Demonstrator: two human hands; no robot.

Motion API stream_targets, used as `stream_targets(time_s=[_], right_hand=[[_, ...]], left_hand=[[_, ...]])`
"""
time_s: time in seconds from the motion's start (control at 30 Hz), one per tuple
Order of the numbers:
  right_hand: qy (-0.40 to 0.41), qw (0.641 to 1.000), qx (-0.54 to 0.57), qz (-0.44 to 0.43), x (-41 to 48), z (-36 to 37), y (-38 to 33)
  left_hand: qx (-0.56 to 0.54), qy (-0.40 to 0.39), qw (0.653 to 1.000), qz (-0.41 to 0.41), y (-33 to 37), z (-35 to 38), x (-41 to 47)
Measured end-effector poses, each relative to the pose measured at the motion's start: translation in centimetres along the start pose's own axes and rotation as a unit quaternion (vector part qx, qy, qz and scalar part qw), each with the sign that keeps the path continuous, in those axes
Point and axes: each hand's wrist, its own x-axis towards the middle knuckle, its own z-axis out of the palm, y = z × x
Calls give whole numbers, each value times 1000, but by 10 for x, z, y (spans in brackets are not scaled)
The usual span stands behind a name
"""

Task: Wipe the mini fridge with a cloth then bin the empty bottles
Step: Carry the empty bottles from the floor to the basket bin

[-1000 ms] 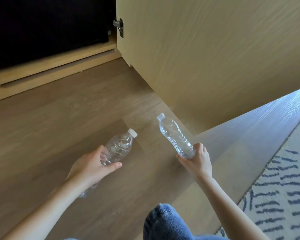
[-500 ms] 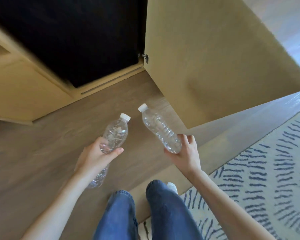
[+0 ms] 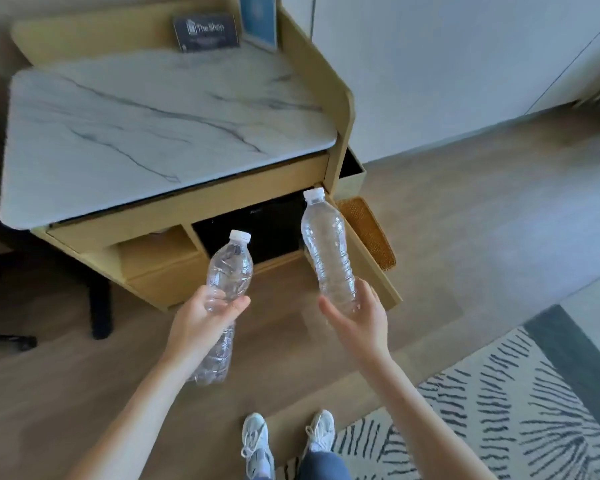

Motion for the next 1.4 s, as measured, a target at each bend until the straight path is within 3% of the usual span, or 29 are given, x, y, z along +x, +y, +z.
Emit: stream_targets(time_s=[0.27,0.53,0.9,1.07,1.4], right_hand=[[-9,988,146,-52,-29,-32,-95],[-33,954,298,-25,-67,-12,-72],[130,935,329,-2,-89,-71,-32],[270,919,287,5,-118,-151,7],[494,842,200,87,-209,-297,120]], left_hand=[[-25,13,994,108,67,-42,-47],[-64,-19,990,128,49,-34,-68],[-66,-186,964,180,104,24,-66],[-39,-302,922,239,166,111,-91],[40,-507,787,350,243,323,-213]])
